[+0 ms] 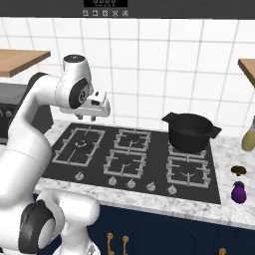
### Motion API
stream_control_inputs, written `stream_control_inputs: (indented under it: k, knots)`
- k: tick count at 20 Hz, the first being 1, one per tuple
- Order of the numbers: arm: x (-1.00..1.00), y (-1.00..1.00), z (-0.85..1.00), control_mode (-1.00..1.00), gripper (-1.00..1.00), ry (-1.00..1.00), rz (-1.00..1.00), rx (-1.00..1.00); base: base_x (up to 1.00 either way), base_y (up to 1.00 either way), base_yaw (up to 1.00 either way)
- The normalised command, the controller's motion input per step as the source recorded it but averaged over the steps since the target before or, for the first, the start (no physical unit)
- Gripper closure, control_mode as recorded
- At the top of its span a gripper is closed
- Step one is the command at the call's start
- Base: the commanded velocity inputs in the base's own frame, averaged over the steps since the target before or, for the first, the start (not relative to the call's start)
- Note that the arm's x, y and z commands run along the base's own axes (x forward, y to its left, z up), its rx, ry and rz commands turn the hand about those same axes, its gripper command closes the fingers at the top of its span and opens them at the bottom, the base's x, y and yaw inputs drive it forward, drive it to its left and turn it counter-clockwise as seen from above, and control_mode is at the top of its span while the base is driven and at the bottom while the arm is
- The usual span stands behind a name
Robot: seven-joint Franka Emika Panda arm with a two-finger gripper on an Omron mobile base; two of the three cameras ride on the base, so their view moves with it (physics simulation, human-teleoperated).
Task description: Put the eggplant and mushroom in the pot. Retrieve the spatula and lightly stir the vegetables in the pot.
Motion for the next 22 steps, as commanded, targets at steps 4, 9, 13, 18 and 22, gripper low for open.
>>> stream_control_inputs:
  k: [4, 9, 13, 18, 22]
  knots:
    - [0.00, 0.00, 0.00, 1.00, -1.00, 0.00, 0.00, 0.00, 0.00, -0.10, 0.00]
    - [0.00, 0.00, 0.00, 1.00, -1.00, 0.00, 0.00, 0.00, 0.00, -0.92, 0.00]
    - [0.00, 0.00, 0.00, 1.00, -1.00, 0.00, 0.00, 0.00, 0.00, -0.91, 0.00]
    - [0.00, 0.00, 0.00, 1.00, -1.00, 0.00, 0.00, 0.00, 0.00, -0.71, -0.02]
    - [0.00, 0.00, 0.00, 1.00, -1.00, 0.00, 0.00, 0.00, 0.00, -0.43, -0.04]
